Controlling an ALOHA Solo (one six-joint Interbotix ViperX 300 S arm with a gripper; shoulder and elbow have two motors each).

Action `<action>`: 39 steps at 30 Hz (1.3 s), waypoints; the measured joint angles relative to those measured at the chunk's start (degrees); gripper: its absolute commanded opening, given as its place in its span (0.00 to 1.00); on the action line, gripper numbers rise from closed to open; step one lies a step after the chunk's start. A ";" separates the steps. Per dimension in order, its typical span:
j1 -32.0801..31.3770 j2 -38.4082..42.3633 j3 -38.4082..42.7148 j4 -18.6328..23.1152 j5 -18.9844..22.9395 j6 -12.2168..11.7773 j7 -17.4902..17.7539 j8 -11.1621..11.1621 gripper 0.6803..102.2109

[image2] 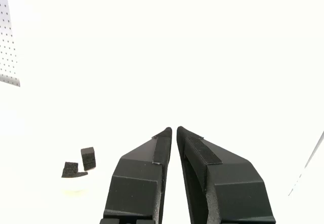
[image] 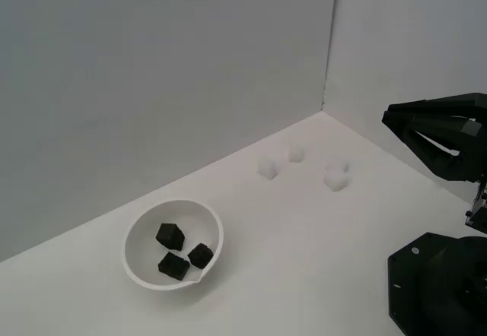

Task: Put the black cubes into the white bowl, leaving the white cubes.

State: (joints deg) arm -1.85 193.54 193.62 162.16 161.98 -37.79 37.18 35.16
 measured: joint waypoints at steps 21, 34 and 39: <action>0.00 4.31 4.22 0.35 0.62 0.00 0.00 -1.14 0.02; 0.00 4.39 4.31 0.35 0.70 0.00 0.00 -1.05 0.02; 0.09 4.57 4.39 0.35 0.62 0.00 0.00 -1.14 0.02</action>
State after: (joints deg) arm -1.76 198.11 198.02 162.51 162.60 -37.79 37.18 34.01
